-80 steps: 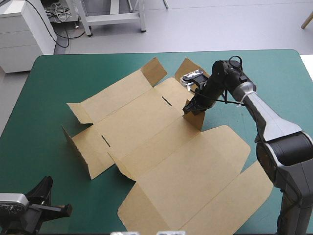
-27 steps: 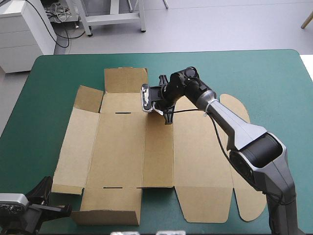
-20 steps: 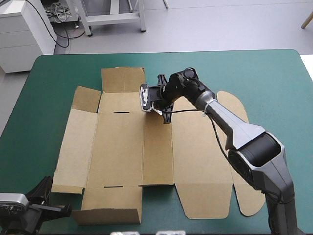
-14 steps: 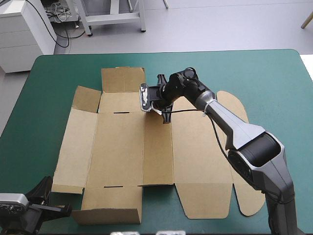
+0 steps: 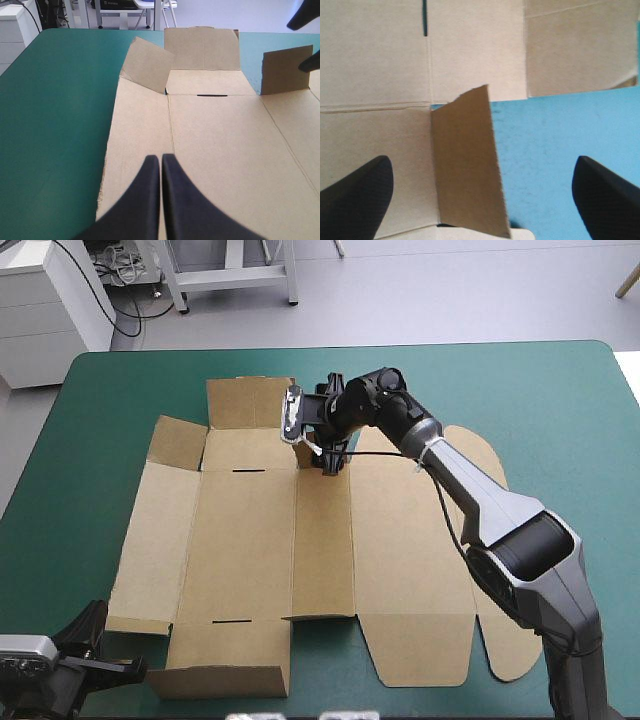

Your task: Fold the box

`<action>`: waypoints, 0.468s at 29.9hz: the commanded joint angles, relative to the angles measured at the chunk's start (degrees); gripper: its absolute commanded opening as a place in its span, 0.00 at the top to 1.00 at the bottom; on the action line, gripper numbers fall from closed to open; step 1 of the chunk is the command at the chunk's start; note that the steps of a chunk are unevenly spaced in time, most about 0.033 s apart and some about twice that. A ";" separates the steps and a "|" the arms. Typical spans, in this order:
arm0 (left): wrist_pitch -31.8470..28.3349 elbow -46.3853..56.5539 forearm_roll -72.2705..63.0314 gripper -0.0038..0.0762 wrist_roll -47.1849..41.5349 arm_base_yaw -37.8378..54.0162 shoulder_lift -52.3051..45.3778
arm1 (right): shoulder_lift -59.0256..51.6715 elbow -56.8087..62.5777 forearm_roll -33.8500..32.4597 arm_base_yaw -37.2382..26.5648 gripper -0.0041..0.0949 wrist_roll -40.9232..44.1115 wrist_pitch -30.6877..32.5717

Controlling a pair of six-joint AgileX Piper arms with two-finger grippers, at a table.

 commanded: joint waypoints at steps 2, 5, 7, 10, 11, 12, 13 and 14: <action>-4.56 -1.24 -0.99 0.96 -0.23 -0.13 -0.54 | -3.70 -8.06 -2.90 0.00 0.02 8.65 1.32; -4.56 -1.24 -0.99 0.96 -0.23 -0.13 -0.54 | -3.70 -11.79 -2.90 0.00 0.02 13.57 3.92; -4.56 -1.24 -0.99 0.96 -0.23 -0.13 -0.54 | -3.70 -13.79 -2.90 0.00 0.02 13.89 6.32; -4.56 -1.24 -0.99 0.96 -0.23 -0.13 -0.54 | -3.70 -15.22 -2.90 0.00 0.02 14.66 9.99; -4.56 -1.24 -0.99 0.96 -0.23 -0.13 -0.54 | -3.70 -15.55 -2.90 0.00 0.02 15.58 10.66; -4.56 -1.24 -0.99 0.96 -0.23 -0.13 -0.54 | -3.70 -15.63 -3.10 0.00 0.02 16.70 10.78; -4.56 -1.24 -0.99 0.96 -0.23 -0.13 -0.54 | -3.70 -15.63 -3.14 0.00 0.03 17.76 10.78; -4.56 -1.24 -0.99 0.96 -0.23 -0.13 -0.54 | -3.70 -15.63 -3.57 0.00 0.06 18.90 10.78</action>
